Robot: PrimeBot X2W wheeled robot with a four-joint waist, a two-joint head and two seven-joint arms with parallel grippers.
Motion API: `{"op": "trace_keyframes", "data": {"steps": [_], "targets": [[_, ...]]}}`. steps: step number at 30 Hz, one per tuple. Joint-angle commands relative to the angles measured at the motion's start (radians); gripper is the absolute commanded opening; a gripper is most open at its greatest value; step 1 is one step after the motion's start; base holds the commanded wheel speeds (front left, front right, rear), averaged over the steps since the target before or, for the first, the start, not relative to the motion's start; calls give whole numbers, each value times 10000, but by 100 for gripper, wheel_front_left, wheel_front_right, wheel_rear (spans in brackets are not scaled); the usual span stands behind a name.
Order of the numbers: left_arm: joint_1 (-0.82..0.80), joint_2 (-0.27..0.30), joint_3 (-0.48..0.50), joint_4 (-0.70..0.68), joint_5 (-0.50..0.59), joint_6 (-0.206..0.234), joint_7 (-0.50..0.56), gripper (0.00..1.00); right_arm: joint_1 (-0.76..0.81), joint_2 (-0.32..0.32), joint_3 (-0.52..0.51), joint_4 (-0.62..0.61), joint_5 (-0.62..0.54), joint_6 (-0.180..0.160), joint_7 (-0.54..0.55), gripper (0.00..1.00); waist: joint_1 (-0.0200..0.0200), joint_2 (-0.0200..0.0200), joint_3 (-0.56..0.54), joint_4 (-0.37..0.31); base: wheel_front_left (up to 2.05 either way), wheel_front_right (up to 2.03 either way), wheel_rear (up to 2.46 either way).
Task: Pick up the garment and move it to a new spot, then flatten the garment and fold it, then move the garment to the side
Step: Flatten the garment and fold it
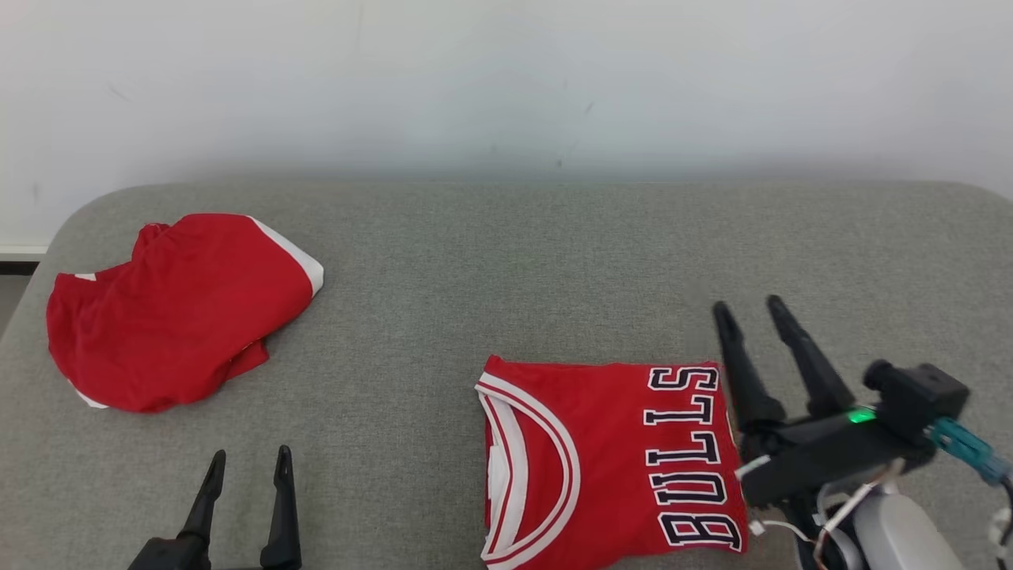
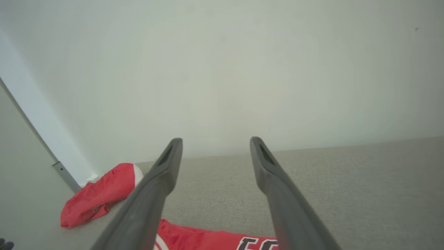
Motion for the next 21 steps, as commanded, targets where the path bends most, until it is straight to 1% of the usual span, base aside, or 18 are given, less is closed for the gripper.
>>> {"op": "trace_keyframes", "data": {"steps": [1,7,10,12,15,21], "targets": [[8,-7,50,-39,99,-12,-31,100,232,-65,-159,-44,-54,-23,-117,100,1,0,2,-75,0,0,0],[44,-7,134,-131,157,-14,-31,100,1175,-48,-1366,-318,-336,-23,-724,100,1,0,-6,-269,0,0,0],[98,-2,192,-217,184,-16,-31,100,1663,-16,-1801,-437,-572,-23,-935,100,1,0,-22,-387,0,0,0],[115,4,230,-274,221,-16,-31,100,1966,120,-2033,-477,-635,-23,-1031,100,1,0,-31,-456,0,0,0],[136,31,244,-341,220,-17,-31,100,2350,128,-2150,-511,-994,-23,-1179,100,1,0,-63,-532,0,0,0],[160,92,106,-429,202,-18,-31,100,2883,353,-2195,-370,-1620,-23,-1443,100,1,0,-196,-576,0,0,0]]}}
